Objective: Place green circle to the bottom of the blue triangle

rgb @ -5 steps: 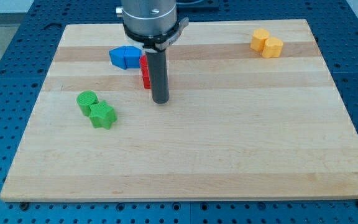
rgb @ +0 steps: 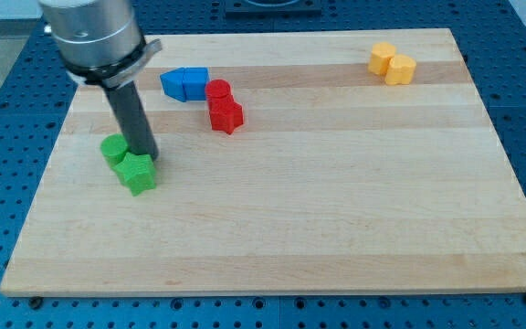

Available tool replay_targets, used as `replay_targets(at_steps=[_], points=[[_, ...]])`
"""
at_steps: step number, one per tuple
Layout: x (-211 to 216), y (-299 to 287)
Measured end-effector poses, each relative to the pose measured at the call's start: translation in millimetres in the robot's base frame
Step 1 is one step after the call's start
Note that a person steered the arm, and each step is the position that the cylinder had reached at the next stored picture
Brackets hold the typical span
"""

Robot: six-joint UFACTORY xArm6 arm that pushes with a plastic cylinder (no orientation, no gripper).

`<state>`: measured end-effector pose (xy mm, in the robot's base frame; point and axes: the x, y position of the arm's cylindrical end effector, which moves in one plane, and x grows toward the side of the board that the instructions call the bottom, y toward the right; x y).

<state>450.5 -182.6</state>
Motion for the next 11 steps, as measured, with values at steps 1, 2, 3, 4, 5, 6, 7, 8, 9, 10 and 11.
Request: replay_targets(at_steps=[1, 2, 3, 4, 5, 6, 7, 8, 9, 10, 11], points=[[9.9, -27.1], [26.4, -40.4], [29.5, -68.5], [10.6, -78.7], [6.1, -79.1], [18.0, -105.9], [9.4, -121.3], [-20.0, -105.0], [-40.1, -85.2], [-37.0, -91.8], [-29.8, -87.8]])
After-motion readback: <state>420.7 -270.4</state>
